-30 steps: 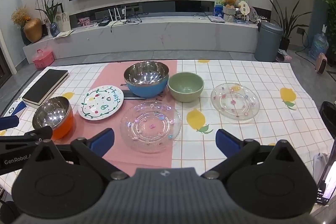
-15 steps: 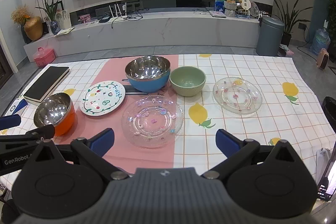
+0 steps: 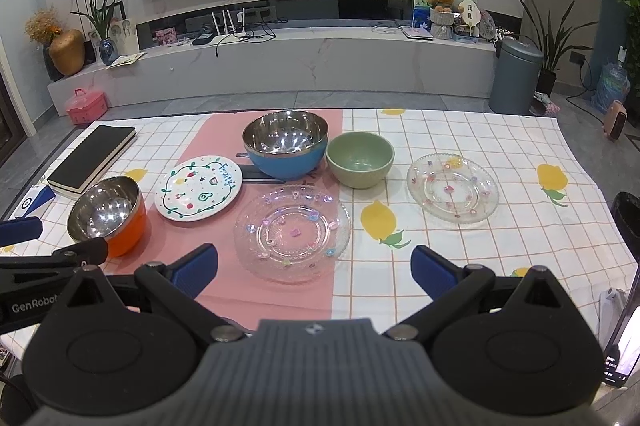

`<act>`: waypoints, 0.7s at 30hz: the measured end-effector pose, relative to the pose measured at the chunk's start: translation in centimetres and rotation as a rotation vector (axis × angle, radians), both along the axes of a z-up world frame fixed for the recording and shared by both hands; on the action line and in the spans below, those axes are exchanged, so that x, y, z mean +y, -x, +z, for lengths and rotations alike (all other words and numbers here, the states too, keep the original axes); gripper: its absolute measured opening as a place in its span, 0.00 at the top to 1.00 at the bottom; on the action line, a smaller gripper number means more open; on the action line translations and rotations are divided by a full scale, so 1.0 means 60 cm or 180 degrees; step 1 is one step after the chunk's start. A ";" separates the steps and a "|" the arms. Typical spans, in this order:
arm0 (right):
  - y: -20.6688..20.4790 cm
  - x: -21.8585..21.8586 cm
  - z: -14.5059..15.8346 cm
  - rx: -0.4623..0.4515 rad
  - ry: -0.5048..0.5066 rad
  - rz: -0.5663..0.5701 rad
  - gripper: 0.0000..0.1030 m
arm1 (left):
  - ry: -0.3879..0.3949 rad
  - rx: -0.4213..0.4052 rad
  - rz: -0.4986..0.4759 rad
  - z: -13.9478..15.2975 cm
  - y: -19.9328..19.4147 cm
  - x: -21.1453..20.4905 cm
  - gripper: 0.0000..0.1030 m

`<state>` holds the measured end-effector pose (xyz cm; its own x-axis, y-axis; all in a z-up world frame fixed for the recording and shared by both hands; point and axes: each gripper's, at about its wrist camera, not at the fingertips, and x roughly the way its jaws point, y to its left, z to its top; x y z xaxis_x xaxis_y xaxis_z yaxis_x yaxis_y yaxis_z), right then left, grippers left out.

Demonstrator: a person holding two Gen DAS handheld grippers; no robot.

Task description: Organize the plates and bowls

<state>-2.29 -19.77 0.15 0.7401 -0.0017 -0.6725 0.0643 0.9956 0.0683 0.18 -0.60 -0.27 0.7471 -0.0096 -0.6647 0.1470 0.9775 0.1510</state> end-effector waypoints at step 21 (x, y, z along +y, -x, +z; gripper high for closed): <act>0.003 0.010 0.005 -0.0016 0.0047 0.0042 0.02 | 0.0022 0.0001 0.0006 0.004 0.008 0.005 0.10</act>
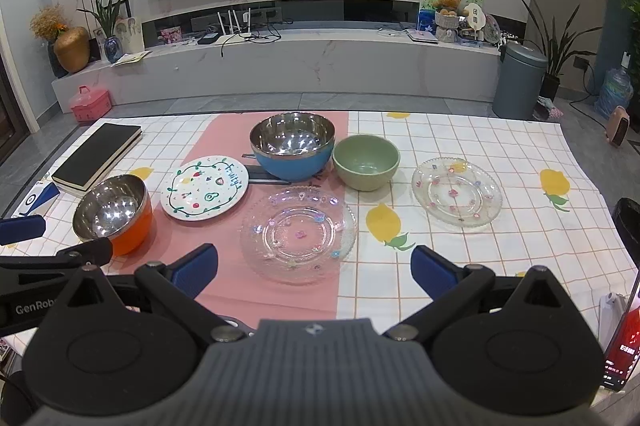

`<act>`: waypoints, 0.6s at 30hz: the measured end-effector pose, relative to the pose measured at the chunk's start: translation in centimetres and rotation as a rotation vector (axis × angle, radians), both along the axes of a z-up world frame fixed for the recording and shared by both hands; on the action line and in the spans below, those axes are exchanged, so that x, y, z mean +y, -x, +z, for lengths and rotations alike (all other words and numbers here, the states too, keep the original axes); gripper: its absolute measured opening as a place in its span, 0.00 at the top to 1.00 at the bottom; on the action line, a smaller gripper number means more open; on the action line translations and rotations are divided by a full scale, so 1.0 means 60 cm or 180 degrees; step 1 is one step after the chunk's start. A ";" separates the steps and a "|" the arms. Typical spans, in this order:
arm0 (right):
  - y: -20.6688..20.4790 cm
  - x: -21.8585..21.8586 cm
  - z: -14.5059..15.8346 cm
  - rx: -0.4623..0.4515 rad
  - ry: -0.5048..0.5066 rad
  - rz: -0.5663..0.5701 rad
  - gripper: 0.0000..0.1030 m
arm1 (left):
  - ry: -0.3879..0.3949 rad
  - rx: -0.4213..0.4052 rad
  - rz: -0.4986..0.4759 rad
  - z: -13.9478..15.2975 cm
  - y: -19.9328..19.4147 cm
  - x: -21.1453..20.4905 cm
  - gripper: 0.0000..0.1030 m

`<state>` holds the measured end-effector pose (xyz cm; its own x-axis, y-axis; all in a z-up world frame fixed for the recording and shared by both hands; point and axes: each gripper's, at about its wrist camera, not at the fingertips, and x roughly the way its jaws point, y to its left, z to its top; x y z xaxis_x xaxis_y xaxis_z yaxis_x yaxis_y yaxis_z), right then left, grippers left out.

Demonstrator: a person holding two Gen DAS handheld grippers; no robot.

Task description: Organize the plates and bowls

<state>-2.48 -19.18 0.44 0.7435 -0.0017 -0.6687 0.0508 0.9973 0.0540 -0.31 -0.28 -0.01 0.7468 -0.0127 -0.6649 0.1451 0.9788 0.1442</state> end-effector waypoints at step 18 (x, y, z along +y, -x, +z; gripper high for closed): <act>0.000 0.004 0.000 0.0015 0.0009 0.0015 0.02 | -0.0004 0.0047 0.0001 -0.001 0.000 0.002 0.10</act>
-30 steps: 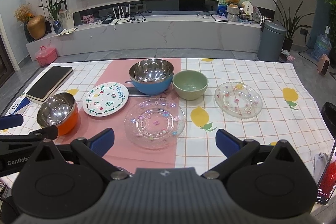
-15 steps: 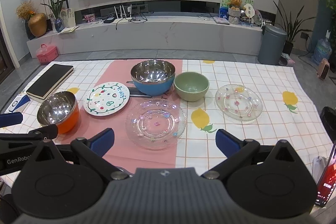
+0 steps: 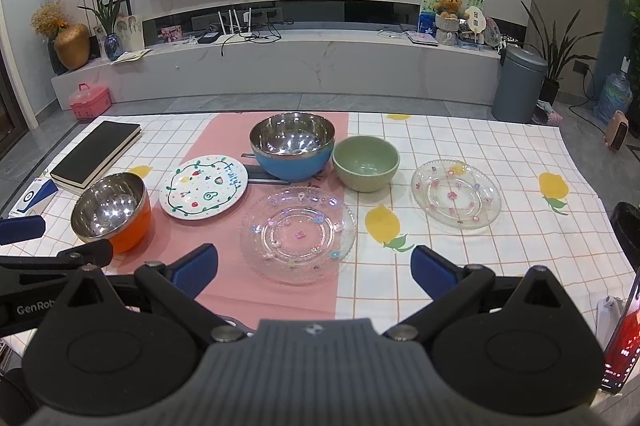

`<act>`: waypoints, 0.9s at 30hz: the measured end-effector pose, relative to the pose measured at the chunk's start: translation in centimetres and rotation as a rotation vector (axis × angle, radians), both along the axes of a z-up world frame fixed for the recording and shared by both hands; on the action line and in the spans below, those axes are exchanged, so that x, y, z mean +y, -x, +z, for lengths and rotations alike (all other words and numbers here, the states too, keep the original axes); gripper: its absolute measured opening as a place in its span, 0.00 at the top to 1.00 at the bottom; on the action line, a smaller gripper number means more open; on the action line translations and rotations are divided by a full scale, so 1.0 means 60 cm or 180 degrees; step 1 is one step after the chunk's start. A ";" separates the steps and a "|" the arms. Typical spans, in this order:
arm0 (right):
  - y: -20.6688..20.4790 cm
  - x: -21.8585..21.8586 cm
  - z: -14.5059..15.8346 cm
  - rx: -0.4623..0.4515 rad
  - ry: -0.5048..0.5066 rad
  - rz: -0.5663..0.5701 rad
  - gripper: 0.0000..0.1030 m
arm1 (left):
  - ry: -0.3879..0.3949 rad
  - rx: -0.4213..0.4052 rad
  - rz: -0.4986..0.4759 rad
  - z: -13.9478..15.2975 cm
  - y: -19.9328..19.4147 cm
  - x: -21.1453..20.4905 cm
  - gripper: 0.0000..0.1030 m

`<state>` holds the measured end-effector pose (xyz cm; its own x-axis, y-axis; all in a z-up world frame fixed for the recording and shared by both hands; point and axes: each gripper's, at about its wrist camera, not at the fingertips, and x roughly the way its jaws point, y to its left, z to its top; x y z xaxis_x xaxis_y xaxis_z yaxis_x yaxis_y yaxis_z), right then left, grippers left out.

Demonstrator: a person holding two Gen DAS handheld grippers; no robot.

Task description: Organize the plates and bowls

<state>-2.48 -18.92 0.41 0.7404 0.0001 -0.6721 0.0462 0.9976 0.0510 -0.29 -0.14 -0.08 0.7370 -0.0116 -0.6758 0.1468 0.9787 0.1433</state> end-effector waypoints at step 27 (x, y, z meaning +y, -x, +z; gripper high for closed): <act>-0.010 0.007 -0.014 0.0068 -0.0029 0.0015 0.02 | 0.0062 0.0000 -0.0019 -0.004 -0.006 0.005 0.10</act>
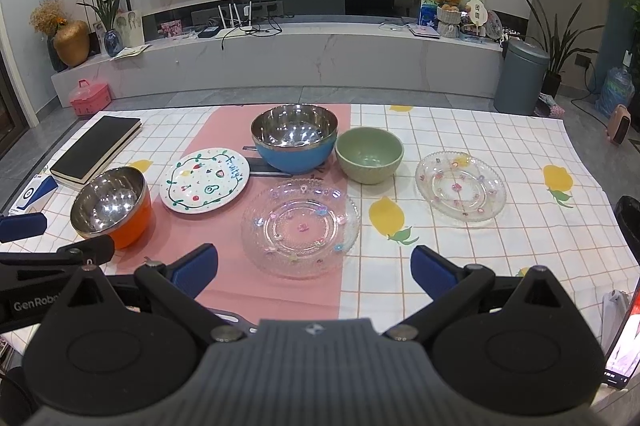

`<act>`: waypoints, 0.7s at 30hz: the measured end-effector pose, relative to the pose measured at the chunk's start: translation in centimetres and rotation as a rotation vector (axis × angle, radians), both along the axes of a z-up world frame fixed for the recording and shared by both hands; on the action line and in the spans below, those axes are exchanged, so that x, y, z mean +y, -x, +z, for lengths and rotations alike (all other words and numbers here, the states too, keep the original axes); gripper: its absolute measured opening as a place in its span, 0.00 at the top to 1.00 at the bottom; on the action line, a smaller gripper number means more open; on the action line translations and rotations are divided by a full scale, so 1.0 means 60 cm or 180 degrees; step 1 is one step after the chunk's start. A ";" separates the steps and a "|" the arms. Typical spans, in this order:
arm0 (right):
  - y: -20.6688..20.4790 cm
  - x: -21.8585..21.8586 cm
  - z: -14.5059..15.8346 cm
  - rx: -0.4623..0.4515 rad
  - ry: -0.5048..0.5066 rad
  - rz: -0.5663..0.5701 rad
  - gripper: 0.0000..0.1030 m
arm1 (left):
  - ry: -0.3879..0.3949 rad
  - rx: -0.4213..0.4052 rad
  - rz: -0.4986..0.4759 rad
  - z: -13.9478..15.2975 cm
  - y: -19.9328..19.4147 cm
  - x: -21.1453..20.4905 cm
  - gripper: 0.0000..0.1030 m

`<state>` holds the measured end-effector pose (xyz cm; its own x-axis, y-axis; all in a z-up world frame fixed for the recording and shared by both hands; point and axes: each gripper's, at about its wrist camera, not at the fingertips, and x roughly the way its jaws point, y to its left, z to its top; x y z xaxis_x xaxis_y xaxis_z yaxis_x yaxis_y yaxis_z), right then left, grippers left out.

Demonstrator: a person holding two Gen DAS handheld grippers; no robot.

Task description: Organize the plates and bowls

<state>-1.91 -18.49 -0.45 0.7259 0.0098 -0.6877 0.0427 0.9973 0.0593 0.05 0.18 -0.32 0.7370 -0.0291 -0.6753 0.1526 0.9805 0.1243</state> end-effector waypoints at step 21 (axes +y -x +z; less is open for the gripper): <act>-0.133 0.180 -0.056 -0.0018 -0.0512 0.0632 0.21 | 0.0737 0.0002 0.0832 -0.027 -0.087 0.232 0.57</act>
<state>6.06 -7.70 -3.79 0.7027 0.2614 -0.6618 -0.1538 0.9639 0.2175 5.27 14.12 -1.96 0.7393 0.0080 -0.6733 -0.1073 0.9886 -0.1061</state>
